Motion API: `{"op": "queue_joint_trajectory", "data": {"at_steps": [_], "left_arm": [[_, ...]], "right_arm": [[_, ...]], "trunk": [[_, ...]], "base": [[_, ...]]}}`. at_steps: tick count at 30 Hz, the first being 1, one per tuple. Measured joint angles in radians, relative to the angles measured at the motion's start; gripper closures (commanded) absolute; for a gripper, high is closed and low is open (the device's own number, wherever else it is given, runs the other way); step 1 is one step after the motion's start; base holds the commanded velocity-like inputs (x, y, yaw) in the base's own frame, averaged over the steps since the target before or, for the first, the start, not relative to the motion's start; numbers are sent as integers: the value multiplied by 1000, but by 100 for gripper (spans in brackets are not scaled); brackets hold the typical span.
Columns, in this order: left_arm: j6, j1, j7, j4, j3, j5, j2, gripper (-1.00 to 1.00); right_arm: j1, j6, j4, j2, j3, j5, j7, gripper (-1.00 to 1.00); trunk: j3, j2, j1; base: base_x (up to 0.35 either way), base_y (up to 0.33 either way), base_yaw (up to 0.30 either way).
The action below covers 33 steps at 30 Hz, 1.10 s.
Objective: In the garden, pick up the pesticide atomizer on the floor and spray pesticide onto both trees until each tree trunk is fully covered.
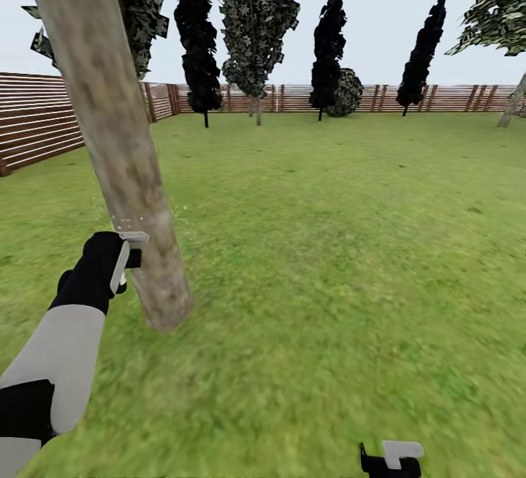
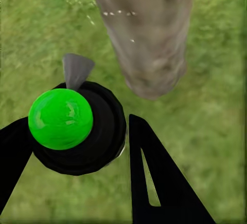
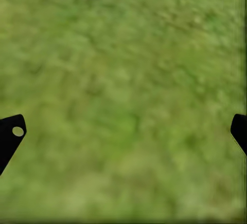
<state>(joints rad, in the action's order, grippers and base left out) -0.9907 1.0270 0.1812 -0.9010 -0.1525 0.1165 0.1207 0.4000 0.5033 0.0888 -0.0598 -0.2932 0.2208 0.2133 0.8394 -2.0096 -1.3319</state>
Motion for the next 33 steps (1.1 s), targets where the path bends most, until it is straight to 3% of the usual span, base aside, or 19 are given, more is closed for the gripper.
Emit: {"op": "queue_joint_trajectory", "data": {"at_steps": [18, 25, 29, 33], "left_arm": [[4, -15, 3, 2, 1, -1, -5, 100], [5, -17, 3, 3, -3, 4, 11, 100], [15, -69, -2, 6, -10, -4, 46, 100], [16, -74, 0, 6, -3, -13, 33, 100]], "right_arm": [[0, 1, 0, -1, 1, 0, 2, -100], [0, 1, 0, -1, 1, 1, 2, -100], [0, 1, 0, 0, 0, 1, 1, -100], [0, 1, 0, 0, 0, 0, 1, -100]], "trunk": [[0, 0, 0], [0, 0, 0], [0, 0, 0], [0, 0, 0]], "base": [[142, -250, 75], [40, -267, 0], [33, -272, 165], [170, -241, 270]]}}
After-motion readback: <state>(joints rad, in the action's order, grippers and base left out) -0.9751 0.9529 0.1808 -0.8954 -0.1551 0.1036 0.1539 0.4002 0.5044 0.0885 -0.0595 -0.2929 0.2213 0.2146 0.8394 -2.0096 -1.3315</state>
